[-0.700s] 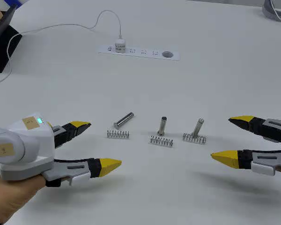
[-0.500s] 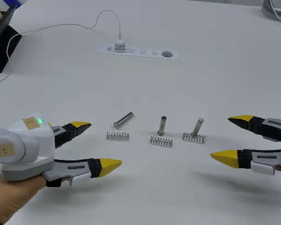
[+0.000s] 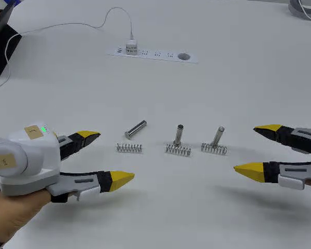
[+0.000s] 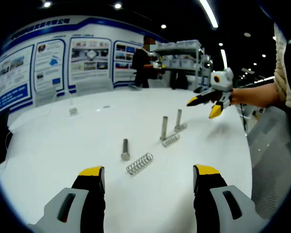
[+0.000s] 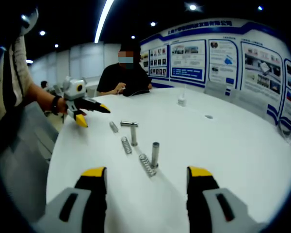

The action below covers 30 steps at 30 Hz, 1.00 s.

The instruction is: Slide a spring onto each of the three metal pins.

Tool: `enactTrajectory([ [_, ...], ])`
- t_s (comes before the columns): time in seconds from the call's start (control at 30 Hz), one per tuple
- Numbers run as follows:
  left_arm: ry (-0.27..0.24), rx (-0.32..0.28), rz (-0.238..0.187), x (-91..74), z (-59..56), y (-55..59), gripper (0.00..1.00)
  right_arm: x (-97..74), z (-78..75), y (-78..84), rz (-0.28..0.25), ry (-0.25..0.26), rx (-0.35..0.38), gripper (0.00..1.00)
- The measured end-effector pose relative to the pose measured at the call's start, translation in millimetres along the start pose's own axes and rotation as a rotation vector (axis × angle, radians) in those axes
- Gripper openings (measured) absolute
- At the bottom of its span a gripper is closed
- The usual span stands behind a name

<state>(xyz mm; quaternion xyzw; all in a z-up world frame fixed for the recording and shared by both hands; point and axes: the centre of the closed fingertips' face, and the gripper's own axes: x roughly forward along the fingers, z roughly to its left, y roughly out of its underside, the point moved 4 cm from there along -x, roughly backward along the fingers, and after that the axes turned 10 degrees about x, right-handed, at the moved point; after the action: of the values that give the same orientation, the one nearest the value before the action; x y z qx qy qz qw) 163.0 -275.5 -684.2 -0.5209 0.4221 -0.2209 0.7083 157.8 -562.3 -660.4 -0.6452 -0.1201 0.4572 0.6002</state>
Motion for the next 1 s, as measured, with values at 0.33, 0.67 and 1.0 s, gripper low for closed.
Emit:
enactTrajectory([
  [0.33, -0.010, -0.001, -0.007, -1.3, 4.5, -3.2, 0.74, -2.5, 0.4, -1.6, -0.006, 0.010, 0.006, 0.68],
  [0.67, -0.023, -0.004, -0.019, 0.4, 16.1, -12.2, 0.70, -3.2, 1.8, -0.5, 0.000, 0.012, 0.011, 0.68],
  [1.0, -0.033, 0.008, -0.022, 9.3, 31.7, -24.1, 0.64, -4.3, 3.2, 0.7, 0.006, 0.015, 0.014, 0.68],
])
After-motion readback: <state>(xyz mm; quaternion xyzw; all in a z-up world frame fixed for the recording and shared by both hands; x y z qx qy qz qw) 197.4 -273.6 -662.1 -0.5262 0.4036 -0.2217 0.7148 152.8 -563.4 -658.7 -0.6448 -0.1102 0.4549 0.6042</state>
